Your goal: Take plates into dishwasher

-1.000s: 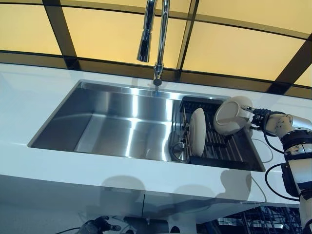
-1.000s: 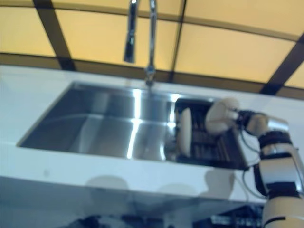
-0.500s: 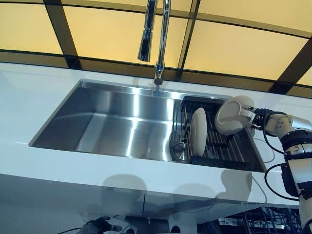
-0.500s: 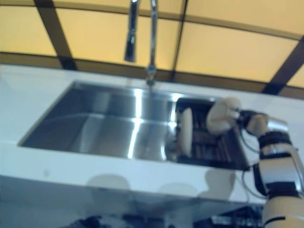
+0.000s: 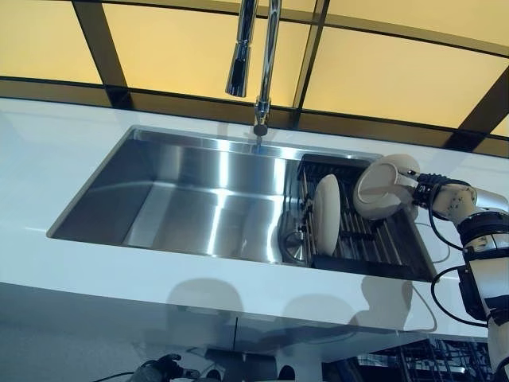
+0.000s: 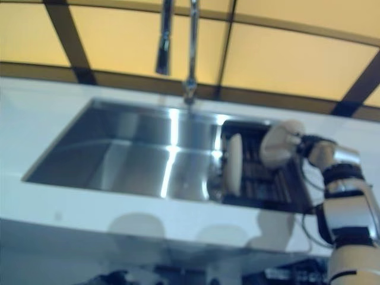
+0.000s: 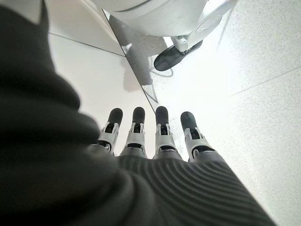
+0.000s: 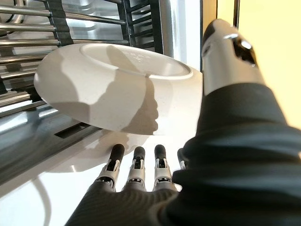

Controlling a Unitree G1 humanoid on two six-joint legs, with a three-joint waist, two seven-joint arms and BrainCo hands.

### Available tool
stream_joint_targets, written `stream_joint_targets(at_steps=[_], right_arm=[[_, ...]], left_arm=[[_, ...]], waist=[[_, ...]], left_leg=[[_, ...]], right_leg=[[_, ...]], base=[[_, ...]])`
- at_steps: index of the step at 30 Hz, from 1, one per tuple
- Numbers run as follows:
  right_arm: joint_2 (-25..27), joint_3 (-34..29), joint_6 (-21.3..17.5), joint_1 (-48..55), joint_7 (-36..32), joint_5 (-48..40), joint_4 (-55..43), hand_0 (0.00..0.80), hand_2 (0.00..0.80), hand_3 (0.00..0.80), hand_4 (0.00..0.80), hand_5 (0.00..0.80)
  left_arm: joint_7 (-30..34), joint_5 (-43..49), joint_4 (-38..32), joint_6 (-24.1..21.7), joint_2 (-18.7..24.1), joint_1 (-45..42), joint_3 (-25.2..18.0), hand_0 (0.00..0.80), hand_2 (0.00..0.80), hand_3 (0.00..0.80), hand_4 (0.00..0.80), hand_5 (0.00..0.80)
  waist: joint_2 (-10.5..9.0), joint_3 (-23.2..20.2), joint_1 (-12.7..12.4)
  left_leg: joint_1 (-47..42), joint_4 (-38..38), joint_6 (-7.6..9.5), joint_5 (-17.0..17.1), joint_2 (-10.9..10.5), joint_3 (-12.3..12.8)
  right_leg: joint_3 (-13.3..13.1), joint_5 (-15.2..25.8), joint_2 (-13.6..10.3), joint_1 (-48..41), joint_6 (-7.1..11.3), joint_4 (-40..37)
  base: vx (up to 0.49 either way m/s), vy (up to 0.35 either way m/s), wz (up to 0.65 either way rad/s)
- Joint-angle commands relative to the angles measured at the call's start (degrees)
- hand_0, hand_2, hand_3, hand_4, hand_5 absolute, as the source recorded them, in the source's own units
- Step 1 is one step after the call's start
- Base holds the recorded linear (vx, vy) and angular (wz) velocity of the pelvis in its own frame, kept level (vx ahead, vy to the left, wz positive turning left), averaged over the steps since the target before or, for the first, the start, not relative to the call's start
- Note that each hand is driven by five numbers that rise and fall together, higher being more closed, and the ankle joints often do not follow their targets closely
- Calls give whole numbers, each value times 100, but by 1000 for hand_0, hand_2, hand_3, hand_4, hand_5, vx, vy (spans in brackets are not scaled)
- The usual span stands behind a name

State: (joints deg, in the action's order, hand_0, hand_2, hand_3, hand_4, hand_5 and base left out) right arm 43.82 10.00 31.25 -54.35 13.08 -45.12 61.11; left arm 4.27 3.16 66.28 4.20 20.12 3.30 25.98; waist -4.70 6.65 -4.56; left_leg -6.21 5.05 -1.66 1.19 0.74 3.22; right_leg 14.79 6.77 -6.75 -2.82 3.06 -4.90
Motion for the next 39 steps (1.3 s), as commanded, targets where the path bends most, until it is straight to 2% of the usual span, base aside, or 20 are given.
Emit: stream_joint_targets(at_steps=[1, 17, 21, 23, 24, 25, 39], right_arm=[[95, 359, -394, -857, 34, -81, 188, 0, 0, 0, 0, 0], [50, 409, -538, -907, 43, -6, 165, 0, 0, 0, 0, 0], [78, 425, -513, -902, 54, 69, 197, 285, 285, 285, 285, 285], [86, 429, -463, -909, 115, 138, 227, 659, 659, 659, 659, 659], [94, 430, -457, -908, 107, 145, 232, 659, 659, 659, 659, 659], [113, 440, -449, -910, 74, 161, 273, 800, 800, 800, 800, 800], [111, 519, -421, -969, 202, 189, 143, 800, 800, 800, 800, 800]], left_arm=[[-10, 18, 93, -108, -80, 272, 447, 0, 0, 0, 0, 0], [-23, 2, 57, -118, -70, 274, 469, 0, 0, 0, 0, 0], [-33, -5, 48, -116, -76, 263, 482, 0, 0, 0, 0, 0], [-41, -2, 38, -123, -78, 249, 472, 0, 0, 0, 0, 0], [-41, 1, 33, -122, -77, 245, 470, 0, 0, 0, 0, 0], [-56, -22, 30, -117, -81, 243, 494, 0, 0, 0, 0, 0], [-72, -82, 38, -119, -80, 282, 473, 0, 0, 0, 0, 0]], waist=[[8, 128, -307], [8, 192, -348], [10, 192, -349], [10, 187, -352], [10, 187, -352], [9, 186, -347], [-4, 201, -315]], left_leg=[[117, -23, 15, -95, 34, 454], [141, -40, 10, -84, 44, 424], [138, -40, 9, -83, 42, 421], [137, -36, 9, -83, 46, 417], [135, -36, 9, -83, 46, 416], [128, -33, 9, -82, 44, 413], [128, -24, 20, -80, 39, 422]], right_leg=[[-45, -373, -35, -221, 314, 300], [-30, -381, -29, -219, 295, 309], [-20, -386, -35, -223, 293, 315], [-17, -391, -38, -219, 293, 323], [-18, -391, -38, -221, 293, 323], [-23, -389, -38, -227, 292, 322], [-64, -375, -45, -210, 302, 331]], base=[[0, 0, 0], [0, 0, 0], [0, 0, 0], [0, 0, 0], [0, 0, 0], [0, 0, 0], [0, 0, 0]])
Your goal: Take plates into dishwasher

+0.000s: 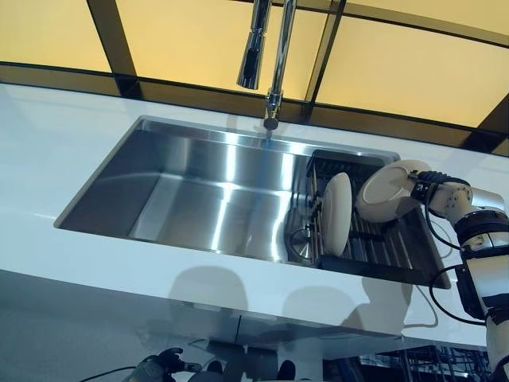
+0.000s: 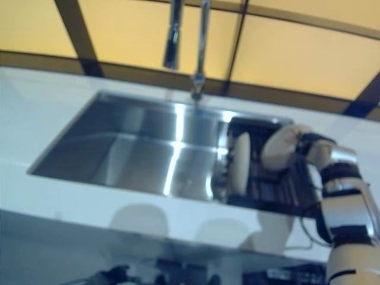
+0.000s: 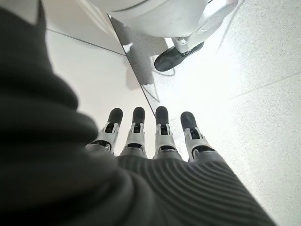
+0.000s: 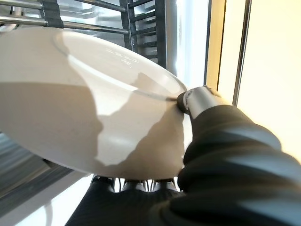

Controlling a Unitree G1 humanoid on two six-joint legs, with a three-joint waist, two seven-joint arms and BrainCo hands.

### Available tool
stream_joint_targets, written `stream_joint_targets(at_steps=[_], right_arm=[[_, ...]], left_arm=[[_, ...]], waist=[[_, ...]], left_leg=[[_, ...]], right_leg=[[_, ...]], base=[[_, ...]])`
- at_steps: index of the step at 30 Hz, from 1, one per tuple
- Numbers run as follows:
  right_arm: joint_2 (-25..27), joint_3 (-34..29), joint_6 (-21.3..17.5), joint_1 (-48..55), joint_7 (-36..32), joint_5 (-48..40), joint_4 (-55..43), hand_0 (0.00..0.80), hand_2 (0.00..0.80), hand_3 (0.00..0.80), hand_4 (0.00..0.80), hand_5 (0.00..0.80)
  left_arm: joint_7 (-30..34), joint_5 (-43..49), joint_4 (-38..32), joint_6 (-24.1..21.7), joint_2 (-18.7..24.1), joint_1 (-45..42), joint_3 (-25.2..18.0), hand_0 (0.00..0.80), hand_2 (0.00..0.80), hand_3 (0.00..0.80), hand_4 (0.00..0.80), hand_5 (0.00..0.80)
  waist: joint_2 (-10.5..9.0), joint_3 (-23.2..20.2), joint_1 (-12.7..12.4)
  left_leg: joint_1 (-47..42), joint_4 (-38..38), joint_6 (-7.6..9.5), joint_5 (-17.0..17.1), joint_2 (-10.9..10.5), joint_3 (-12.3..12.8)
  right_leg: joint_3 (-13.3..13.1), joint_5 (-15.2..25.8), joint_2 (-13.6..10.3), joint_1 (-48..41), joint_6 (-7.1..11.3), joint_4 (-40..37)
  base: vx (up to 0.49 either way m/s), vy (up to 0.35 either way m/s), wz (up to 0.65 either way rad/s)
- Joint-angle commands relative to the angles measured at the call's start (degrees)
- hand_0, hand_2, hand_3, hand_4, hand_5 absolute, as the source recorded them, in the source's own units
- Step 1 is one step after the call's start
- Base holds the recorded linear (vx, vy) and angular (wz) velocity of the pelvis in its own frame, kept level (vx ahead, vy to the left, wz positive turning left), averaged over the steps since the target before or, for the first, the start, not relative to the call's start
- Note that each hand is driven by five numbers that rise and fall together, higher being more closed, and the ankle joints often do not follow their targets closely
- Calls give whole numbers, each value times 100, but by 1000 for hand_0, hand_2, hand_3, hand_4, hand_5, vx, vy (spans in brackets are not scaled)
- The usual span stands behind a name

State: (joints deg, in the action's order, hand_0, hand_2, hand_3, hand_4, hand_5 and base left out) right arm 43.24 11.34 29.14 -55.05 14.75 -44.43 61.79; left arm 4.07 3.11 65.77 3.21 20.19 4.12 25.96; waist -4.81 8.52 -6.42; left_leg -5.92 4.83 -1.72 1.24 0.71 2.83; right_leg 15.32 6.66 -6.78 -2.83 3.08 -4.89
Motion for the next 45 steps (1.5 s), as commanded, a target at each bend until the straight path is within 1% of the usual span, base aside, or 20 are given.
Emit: stream_joint_targets(at_steps=[1, 8, 13, 14, 17, 22, 23, 25, 27, 28, 30, 36, 39, 42, 45], right_arm=[[176, 385, -233, -901, 34, 120, 72, 800, 800, 800, 800, 800], [204, 380, -362, -909, -10, 95, 5, 800, 800, 800, 800, 800], [242, 360, -768, -914, 55, 20, -261, 800, 800, 800, 800, 800], [250, 352, -867, -928, 129, -60, -360, 800, 800, 800, 800, 800], [292, 311, -1132, -899, 358, 147, -669, 800, 800, 800, 800, 800], [379, 326, -1665, -867, 1112, 381, -1499, 800, 800, 800, 800, 800], [380, 319, -1693, -853, 1214, 419, -1618, 800, 800, 800, 800, 800], [387, 245, -2011, -775, 1543, 675, -1935, 800, 800, 800, 800, 800], [372, 186, -2177, -699, 1740, 826, -2149, 800, 800, 800, 800, 800], [346, 123, -2374, -619, 1858, 974, -2286, 800, 800, 800, 800, 800], [294, 77, -2574, -542, 2038, 1133, -2447, 800, 800, 800, 800, 800], [52, -237, -3310, -110, 2869, 1995, -3123, 800, 800, 800, 800, 800], [-52, -367, -3505, 118, 3156, 2500, -3441, 800, 800, 800, 800, 800], [-91, -497, -3510, 391, 3260, 2941, -3761, 800, 800, 800, 800, 800], [-59, -645, -3488, 742, 3214, 3124, -4107, 800, 800, 800, 800, 800]], left_arm=[[-52, -84, 94, -31, -84, 203, 469, 0, 0, 0, 0, 0], [-56, -78, 97, -41, -79, 197, 449, 0, 0, 0, 0, 0], [-64, -73, 65, -32, -77, 153, 445, 0, 0, 0, 0, 0], [-77, -80, 77, -45, -83, 140, 454, 0, 0, 0, 0, 0], [-61, -84, 35, -33, -56, 112, 449, 0, 0, 0, 0, 0], [-80, -74, 43, -50, -38, 76, 425, 0, 0, 0, 0, 0], [-77, -66, 41, -47, -36, 73, 410, 0, 0, 0, 0, 0], [-68, -48, 29, -35, -32, 75, 398, 0, 0, 0, 0, 0], [-56, -36, 12, -29, -32, 73, 392, 0, 0, 0, 0, 0], [-61, -43, 11, -47, -36, 62, 415, 0, 0, 0, 0, 0], [-52, -22, 5, -46, -49, 70, 407, 0, 0, 0, 0, 0], [-9, 69, -4, -79, -89, 63, 413, 0, 0, 0, 0, 0], [-10, 92, -7, -93, -118, 71, 410, 0, 0, 0, 0, 0], [4, 166, -56, -81, -132, 43, 373, 0, 0, 0, 0, 0], [53, 226, -145, -8, -111, 15, 328, 0, 0, 0, 0, 0]], waist=[[8, 18, -125], [-3, 3, -119], [-13, -23, -96], [-21, -38, -88], [-22, -59, -57], [-41, -71, 26], [-41, -72, 38], [-35, -76, 70], [-24, -89, 87], [-14, -98, 94], [2, -103, 105], [83, -124, 136], [124, -115, 164], [162, -110, 202], [178, -89, 277]], left_leg=[[101, -2, 31, -83, 39, 463], [99, -1, 33, -90, 35, 481], [62, 11, 32, -107, 31, 489], [56, 12, 30, -110, 28, 493], [40, 16, 38, -124, 17, 497], [13, 10, 72, -148, -3, 538], [9, 6, 77, -152, -5, 545], [2, -2, 102, -170, -18, 567], [-1, -5, 124, -187, -36, 568], [0, -15, 142, -200, -48, 571], [-5, -20, 166, -212, -65, 571], [-16, -43, 276, -268, -155, 522], [-16, -70, 330, -295, -202, 489], [-12, -88, 370, -319, -245, 455], [-22, -75, 406, -329, -291, 428]], right_leg=[[-123, -365, -42, -203, 298, 336], [-122, -354, -61, -204, 314, 332], [-121, -339, -70, -226, 334, 325], [-125, -335, -73, -230, 342, 325], [-137, -329, -83, -220, 360, 346], [-182, -305, -123, -185, 415, 401], [-192, -302, -129, -180, 421, 409], [-217, -284, -148, -164, 452, 418], [-238, -273, -166, -147, 473, 416], [-251, -266, -183, -137, 491, 422], [-268, -263, -200, -127, 503, 428], [-339, -239, -280, -64, 574, 503], [-392, -219, -340, -13, 588, 584], [-451, -148, -414, 57, 594, 685], [-519, 24, -488, 194, 623, 820]], base=[[0, 0, 0], [0, 0, 0], [0, 0, 0], [0, 0, 0], [0, 10, 0], [-10, 25, 0], [-15, 36, -1], [-19, 42, -2], [-19, 46, -2], [-14, 52, -2], [-11, 55, -2], [-19, 72, -2], [-39, 97, -3], [-41, 113, -7], [-34, 113, -13]])
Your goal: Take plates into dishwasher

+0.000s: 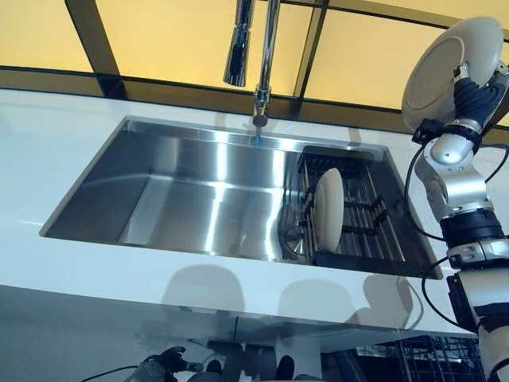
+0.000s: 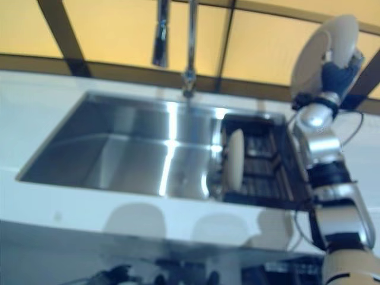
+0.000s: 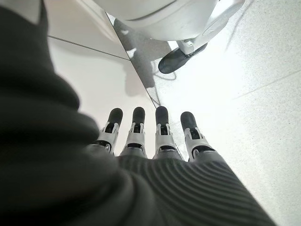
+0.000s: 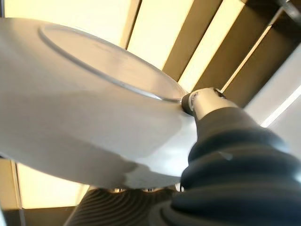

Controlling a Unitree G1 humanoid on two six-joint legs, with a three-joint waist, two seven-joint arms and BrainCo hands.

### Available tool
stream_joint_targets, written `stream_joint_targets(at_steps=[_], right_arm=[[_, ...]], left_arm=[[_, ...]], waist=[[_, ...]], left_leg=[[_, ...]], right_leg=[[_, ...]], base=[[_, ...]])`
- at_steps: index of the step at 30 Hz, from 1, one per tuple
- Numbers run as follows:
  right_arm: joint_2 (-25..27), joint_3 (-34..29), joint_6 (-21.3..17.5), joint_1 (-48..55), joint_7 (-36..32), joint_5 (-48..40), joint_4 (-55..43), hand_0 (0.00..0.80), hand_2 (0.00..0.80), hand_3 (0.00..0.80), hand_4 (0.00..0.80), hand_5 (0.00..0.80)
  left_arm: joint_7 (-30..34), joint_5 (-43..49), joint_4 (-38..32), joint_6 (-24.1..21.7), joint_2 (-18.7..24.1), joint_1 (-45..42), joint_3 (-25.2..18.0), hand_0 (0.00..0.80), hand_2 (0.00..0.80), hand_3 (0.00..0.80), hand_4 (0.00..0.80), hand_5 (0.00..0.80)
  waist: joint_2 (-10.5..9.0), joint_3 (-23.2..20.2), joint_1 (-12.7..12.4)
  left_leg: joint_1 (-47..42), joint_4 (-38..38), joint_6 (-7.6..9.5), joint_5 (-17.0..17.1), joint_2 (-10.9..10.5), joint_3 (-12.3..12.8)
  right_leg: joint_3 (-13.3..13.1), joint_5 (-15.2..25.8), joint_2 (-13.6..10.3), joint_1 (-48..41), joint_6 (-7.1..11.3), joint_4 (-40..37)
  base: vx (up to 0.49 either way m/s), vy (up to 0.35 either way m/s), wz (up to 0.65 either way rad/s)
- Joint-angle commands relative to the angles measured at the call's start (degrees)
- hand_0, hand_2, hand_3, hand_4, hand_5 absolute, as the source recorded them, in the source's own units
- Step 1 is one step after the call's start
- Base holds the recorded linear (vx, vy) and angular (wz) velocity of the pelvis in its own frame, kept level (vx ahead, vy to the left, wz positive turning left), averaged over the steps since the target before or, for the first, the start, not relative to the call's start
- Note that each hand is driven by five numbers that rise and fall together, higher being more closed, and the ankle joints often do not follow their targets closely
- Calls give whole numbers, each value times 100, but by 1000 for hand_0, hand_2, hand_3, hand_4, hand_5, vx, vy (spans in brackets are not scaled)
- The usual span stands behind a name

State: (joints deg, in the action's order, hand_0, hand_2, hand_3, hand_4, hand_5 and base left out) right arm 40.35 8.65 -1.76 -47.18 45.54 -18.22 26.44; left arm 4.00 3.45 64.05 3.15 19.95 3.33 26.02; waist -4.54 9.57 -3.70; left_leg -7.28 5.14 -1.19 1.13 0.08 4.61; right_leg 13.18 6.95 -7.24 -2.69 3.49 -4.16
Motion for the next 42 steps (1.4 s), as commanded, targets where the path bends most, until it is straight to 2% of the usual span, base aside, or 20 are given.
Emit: stream_joint_targets(at_steps=[1, 5, 7, 10, 13, 17, 20, 21, 23, 25, 26, 29, 36, 42], right_arm=[[214, -467, -392, 154, 107, 583, -754, 800, 800, 800, 800, 800], [150, -820, -380, 838, -131, 763, -1551, 800, 800, 800, 800, 800], [125, -915, -361, 1038, -228, 919, -1795, 800, 800, 800, 800, 800], [145, -1018, -403, 1355, -423, 942, -2166, 800, 800, 800, 800, 800], [168, -1115, -661, 1769, -747, 734, -2386, 800, 800, 800, 800, 800], [62, -1202, -853, 2195, -955, 594, -2543, 800, 800, 800, 800, 800], [18, -1262, -871, 2382, -1076, 542, -2619, 800, 800, 800, 800, 800], [2, -1316, -926, 2500, -1179, 490, -2652, 800, 800, 800, 800, 800], [-37, -1310, -929, 2592, -1233, 378, -2770, 800, 800, 800, 800, 800], [-57, -1293, -929, 2654, -1299, 304, -2838, 800, 800, 800, 800, 800], [-43, -1278, -894, 2686, -1338, 287, -2889, 800, 800, 800, 800, 800], [81, -1311, -656, 2791, -1618, 202, -3012, 800, 800, 800, 800, 800], [395, -1563, -392, 3345, -2615, 319, -3073, 800, 800, 800, 800, 800], [489, -1829, -477, 3986, -3051, 509, -2800, 800, 800, 800, 800, 800]], left_arm=[[86, 228, 13, 23, -80, 77, 306, 0, 0, 0, 0, 0], [117, 465, 23, 146, -80, -16, 148, 0, 0, 0, 0, 0], [105, 538, 50, 221, -54, 18, 75, 0, 0, 0, 0, 0], [63, 475, 118, 274, 7, 69, -83, 0, 0, 0, 0, 0], [-12, 311, 197, 220, 48, 113, -196, 0, 0, 0, 0, 0], [-98, 241, 326, 63, 70, 148, -249, 0, 0, 0, 0, 0], [-157, 186, 305, 14, 87, 157, -252, 0, 0, 0, 0, 0], [-214, 130, 258, 4, 91, 183, -274, 0, 0, 0, 0, 0], [-264, 40, 216, 33, 109, 242, -323, 0, 0, 0, 0, 0], [-288, -23, 197, 48, 108, 260, -365, 0, 0, 0, 0, 0], [-285, -25, 189, 33, 97, 275, -390, 0, 0, 0, 0, 0], [-276, 3, 93, -30, -45, 276, -380, 0, 0, 0, 0, 0], [-339, 12, 54, -180, -273, 277, -408, 0, 0, 0, 0, 0], [-368, 14, 176, -221, -269, 312, -452, 0, 0, 0, 0, 0]], waist=[[148, -184, 50], [113, -116, 311], [100, -95, 399], [91, -90, 427], [133, -116, 450], [92, -211, 436], [59, -255, 435], [25, -289, 431], [-45, -289, 421], [-58, -278, 445], [-63, -275, 479], [-83, -228, 633], [-24, -102, 1008], [76, -35, 1266]], left_leg=[[97, -91, 367, -329, -253, 249], [-17, -30, 336, -420, -263, 391], [-32, -22, 346, -437, -227, 491], [15, -50, 349, -387, -115, 813], [160, -112, 355, -308, 97, 1264], [391, -179, 351, -227, 235, 1636], [481, -176, 338, -162, 313, 1806], [548, -170, 289, -185, 359, 1872], [717, -281, 210, -109, 497, 2118], [735, -300, 136, -65, 589, 2174], [726, -273, 43, 16, 683, 2188], [809, -300, -145, 162, 833, 2166], [896, -178, -377, 399, 982, 2192], [890, -118, -472, 485, 1078, 2230]], right_leg=[[-338, 100, -473, 265, 606, 789], [-401, 643, -583, 697, 778, 790], [-409, 719, -602, 859, 791, 883], [-195, 739, -735, 841, 775, 1131], [-4, 468, -899, 542, 687, 1438], [68, 214, -975, 96, 685, 1446], [93, 61, -946, -110, 710, 1410], [127, -287, -831, -386, 777, 1261], [334, -398, -672, -555, 765, 902], [335, -528, -538, -599, 745, 682], [324, -649, -389, -615, 703, 506], [151, -722, -132, -537, 557, 297], [-114, -709, 122, -343, 315, 118], [-161, -728, 225, -167, 216, 139]], base=[[-25, 121, -10], [-34, 64, -34], [-83, -6, -39], [-152, -44, -51], [-223, -96, -71], [-212, -172, -70], [-155, -214, -107], [-182, -313, -103], [-217, -393, -76], [-136, -319, -74], [-126, -337, -68], [-138, -305, -52], [-131, -136, -22], [-83, -40, -1]])
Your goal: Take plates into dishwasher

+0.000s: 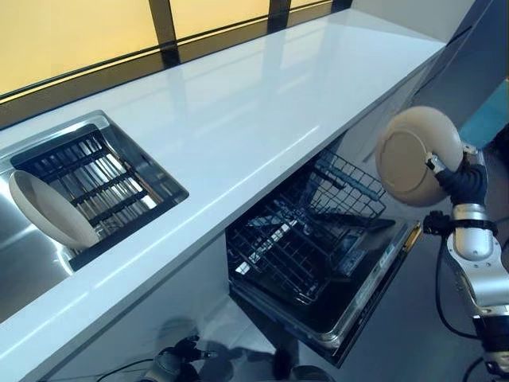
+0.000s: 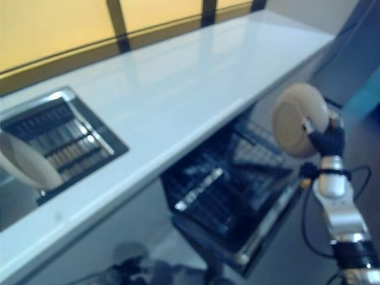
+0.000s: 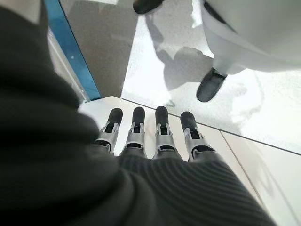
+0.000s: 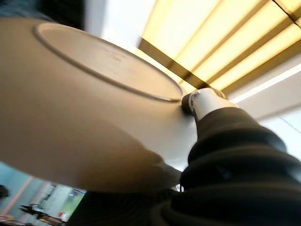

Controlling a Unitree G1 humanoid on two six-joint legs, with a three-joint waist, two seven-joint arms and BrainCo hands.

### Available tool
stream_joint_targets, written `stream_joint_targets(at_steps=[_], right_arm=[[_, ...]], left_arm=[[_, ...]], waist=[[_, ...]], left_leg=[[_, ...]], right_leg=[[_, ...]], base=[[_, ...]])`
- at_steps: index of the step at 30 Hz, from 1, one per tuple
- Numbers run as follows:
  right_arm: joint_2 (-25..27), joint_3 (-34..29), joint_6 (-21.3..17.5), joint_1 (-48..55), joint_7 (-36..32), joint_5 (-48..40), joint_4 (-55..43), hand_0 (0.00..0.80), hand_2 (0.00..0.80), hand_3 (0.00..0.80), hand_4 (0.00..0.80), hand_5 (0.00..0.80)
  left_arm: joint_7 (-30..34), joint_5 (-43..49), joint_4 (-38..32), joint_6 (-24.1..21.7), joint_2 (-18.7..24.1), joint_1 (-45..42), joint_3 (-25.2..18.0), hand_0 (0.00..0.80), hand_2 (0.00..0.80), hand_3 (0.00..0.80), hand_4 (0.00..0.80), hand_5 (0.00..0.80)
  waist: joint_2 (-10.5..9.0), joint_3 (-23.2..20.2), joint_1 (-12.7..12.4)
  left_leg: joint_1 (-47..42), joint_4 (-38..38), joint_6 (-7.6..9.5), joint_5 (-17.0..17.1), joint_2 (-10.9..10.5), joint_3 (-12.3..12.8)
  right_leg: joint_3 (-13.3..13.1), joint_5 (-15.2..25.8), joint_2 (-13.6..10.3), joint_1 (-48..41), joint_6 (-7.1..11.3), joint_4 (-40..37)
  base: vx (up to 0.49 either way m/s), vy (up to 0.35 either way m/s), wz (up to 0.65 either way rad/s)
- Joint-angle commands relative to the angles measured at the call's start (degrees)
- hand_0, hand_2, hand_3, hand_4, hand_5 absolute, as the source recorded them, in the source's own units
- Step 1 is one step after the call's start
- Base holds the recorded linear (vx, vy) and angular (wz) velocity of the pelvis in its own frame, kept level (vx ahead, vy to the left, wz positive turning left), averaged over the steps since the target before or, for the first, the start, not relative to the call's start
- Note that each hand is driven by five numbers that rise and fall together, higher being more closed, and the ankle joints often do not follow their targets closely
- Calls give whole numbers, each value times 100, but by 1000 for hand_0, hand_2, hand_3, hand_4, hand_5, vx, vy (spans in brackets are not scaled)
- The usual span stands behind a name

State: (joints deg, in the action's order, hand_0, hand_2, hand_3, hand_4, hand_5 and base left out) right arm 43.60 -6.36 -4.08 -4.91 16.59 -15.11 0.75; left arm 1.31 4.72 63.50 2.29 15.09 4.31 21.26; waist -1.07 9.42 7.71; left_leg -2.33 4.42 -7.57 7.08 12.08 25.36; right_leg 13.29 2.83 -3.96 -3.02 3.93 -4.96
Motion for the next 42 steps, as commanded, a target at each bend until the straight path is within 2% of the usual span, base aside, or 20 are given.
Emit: stream_joint_targets(at_steps=[1, 8, 12, 22, 27, 34, 41, 42], right_arm=[[159, -337, -187, -174, -222, 321, -172, 800, 800, 800, 800, 800], [322, -180, 156, 23, -606, 886, 131, 800, 800, 800, 800, 800], [273, 28, 199, -76, -657, 1087, 277, 800, 800, 800, 800, 800], [314, 526, 354, -675, -184, 1978, 692, 800, 800, 800, 800, 800], [526, 809, 686, -1202, 6, 2617, 790, 800, 800, 800, 800, 800], [667, 1077, 982, -1604, 18, 2826, 1026, 800, 800, 800, 800, 800], [673, 1217, 1115, -1872, -48, 2939, 1333, 800, 800, 800, 800, 800], [667, 1277, 1139, -1964, -73, 2994, 1419, 800, 800, 800, 800, 800]], left_arm=[[-91, -109, 235, -131, 222, 238, 17, 0, 0, 0, 0, 0], [-18, -89, 140, -97, 275, 374, 21, 0, 0, 0, 0, 0], [1, -24, 120, -90, 249, 445, 59, 0, 0, 0, 0, 0], [61, 77, -7, 20, 252, 512, 208, 0, 0, 0, 0, 0], [121, 107, -29, 47, 285, 522, 263, 0, 0, 0, 0, 0], [171, 176, -105, 39, 319, 506, 304, 0, 0, 0, 0, 0], [215, 266, -208, 60, 350, 463, 354, 0, 0, 0, 0, 0], [218, 269, -218, 69, 358, 481, 370, 0, 0, 0, 0, 0]], waist=[[-250, -7, 152], [-167, 104, 205], [-151, 145, 165], [-105, 214, -22], [-80, 265, -141], [-72, 319, -282], [-63, 369, -411], [-50, 406, -447]], left_leg=[[399, -43, 145, -99, -109, 160], [436, -19, 70, -46, -83, 120], [441, -16, 50, -31, -76, 99], [472, -17, 33, -16, -91, -26], [503, -14, 32, -15, -130, -126], [554, -13, 28, -8, -159, -241], [590, -15, 47, -8, -195, -353], [668, -30, 107, 98, -180, -305]], right_leg=[[-168, -312, -97, -104, 167, 221], [-104, -302, -58, 8, 145, 235], [-24, -296, -60, 22, 135, 235], [127, -345, -85, 36, 110, 313], [169, -369, -99, 36, 98, 341], [231, -409, -127, 64, 91, 411], [285, -453, -155, 76, 79, 500], [343, -374, -148, 149, 33, 524]], base=[[-77, -1, 2], [-59, -5, 2], [-13, -10, 1], [16, -16, 6], [44, -9, 10], [31, -12, 8], [20, -16, 11], [-56, -17, 7]])
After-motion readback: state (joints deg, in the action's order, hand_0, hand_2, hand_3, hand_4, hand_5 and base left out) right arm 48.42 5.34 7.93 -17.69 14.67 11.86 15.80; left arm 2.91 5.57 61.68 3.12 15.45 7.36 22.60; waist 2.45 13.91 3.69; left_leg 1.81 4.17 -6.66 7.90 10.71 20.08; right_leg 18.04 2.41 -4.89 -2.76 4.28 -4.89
